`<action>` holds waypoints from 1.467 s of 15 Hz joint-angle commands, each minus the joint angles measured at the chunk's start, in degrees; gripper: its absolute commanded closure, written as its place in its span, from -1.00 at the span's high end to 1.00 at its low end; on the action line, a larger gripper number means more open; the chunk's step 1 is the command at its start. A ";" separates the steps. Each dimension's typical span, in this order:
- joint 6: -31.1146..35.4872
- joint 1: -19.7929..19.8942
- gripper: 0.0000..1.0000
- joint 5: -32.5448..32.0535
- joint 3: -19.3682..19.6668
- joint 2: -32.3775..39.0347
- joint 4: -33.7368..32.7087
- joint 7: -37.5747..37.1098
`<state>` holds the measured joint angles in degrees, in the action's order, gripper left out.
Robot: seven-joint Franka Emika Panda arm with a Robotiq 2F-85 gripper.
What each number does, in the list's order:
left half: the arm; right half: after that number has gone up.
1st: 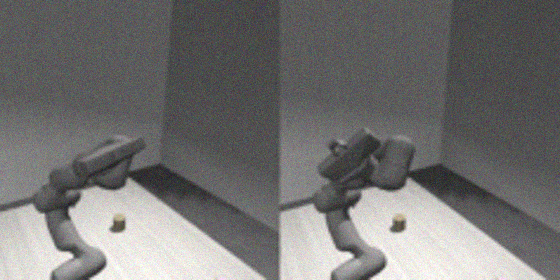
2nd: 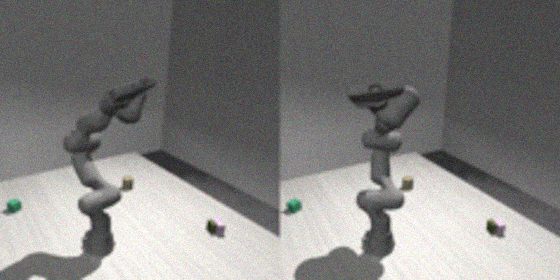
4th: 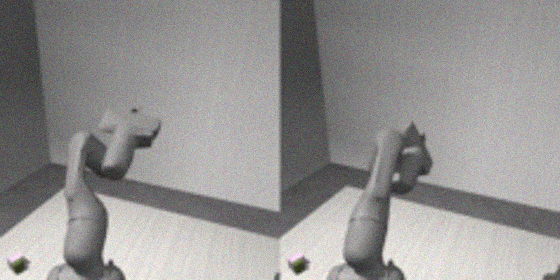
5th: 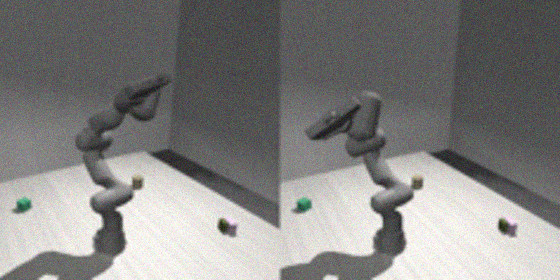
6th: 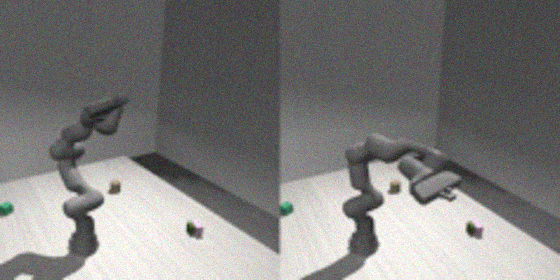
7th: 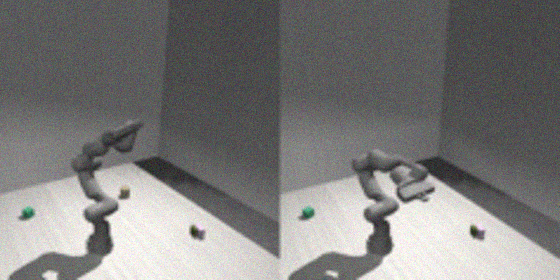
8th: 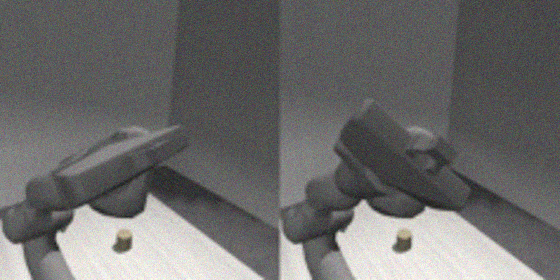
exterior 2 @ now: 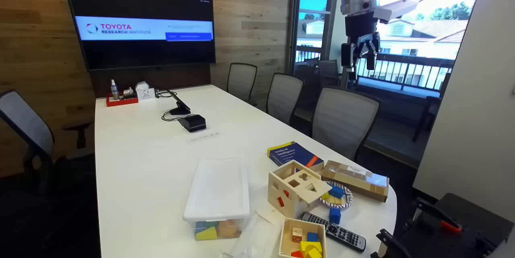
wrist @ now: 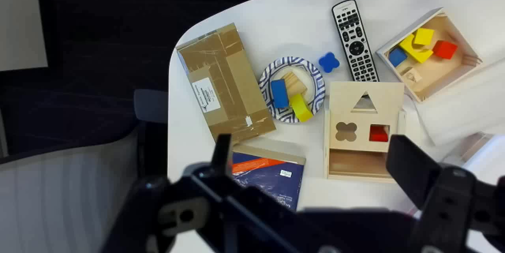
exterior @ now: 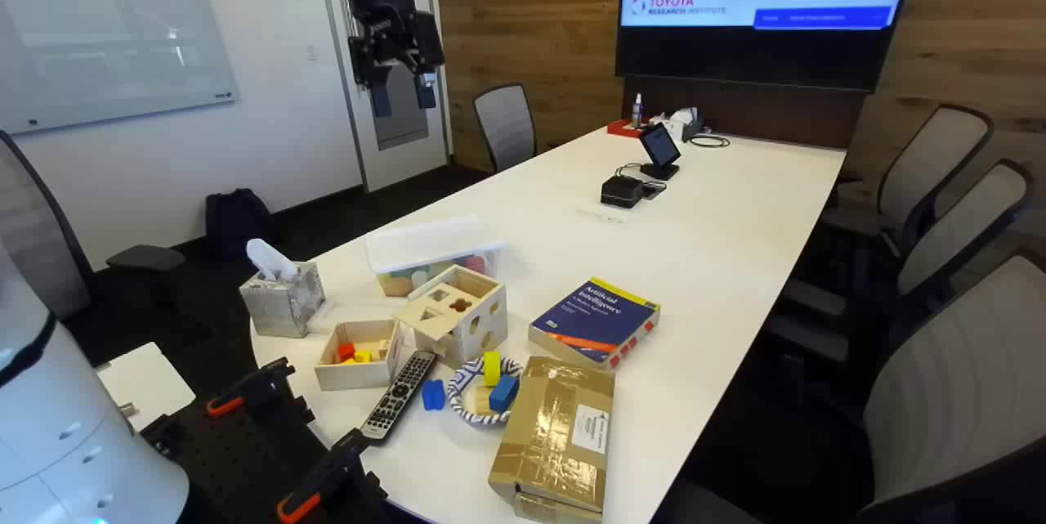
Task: Close the wooden cube completely
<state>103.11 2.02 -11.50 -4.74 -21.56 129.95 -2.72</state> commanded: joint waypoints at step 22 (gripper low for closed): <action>58.98 -4.32 1.00 8.34 0.49 27.36 21.00 -12.75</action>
<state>155.87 -1.45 -2.03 -4.37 -0.24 151.46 -9.44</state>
